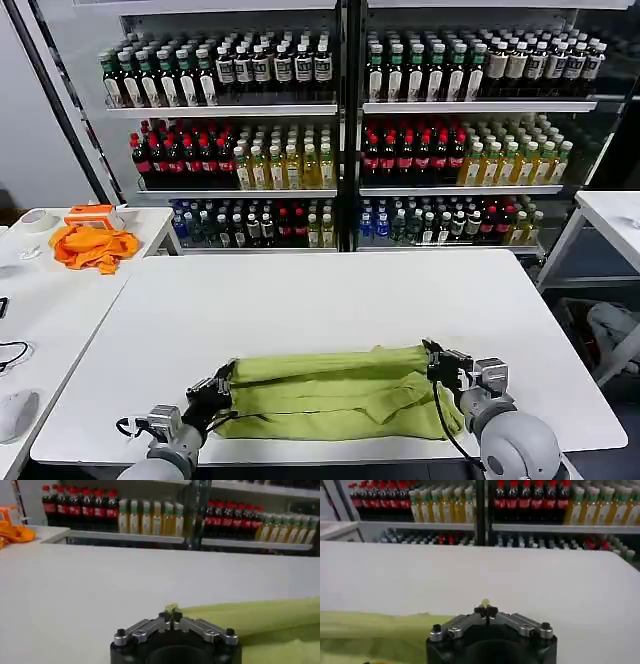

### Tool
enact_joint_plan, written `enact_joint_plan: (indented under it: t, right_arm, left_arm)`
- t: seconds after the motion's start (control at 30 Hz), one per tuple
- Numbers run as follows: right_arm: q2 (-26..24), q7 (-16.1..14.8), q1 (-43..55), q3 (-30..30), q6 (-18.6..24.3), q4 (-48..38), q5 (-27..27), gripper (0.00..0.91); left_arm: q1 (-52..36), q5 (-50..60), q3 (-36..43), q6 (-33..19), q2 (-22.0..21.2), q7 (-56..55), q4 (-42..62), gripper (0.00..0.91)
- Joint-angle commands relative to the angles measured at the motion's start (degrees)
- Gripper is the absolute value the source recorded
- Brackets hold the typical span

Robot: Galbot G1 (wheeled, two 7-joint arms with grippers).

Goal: Fold and organize the clothes.

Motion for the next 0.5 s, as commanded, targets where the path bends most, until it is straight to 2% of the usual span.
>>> enact_joint_plan:
  t: [0.03,0.13,0.3,0.5]
  right_arm:
    - [0.87,-2.94,-1.25,-0.94,0.27,-0.2,-3.72,0.907]
    - [1.44,-3.8,-2.77,-0.12,2.66,1.66,-5.22,0.907]
    - [2.33,-4.53,-5.74,1.05,5.9,3.85,-3.17,0.907]
    - [3.53,-4.55,-7.71,1.52,6.63,4.54,-3.23,0.907]
  left_arm:
    - [1.21,6.61,0.13,-1.91,-1.04,0.15,-0.1,0.907]
    - [2.47,7.56,-0.29,-3.68,-2.39,-2.01,-1.91,0.907]
    - [5.42,10.36,-0.11,-6.22,-6.74,-7.22,-4.83,0.907]
    - [7.92,13.59,1.15,-7.73,-13.26,-9.99,-5.22,0.907]
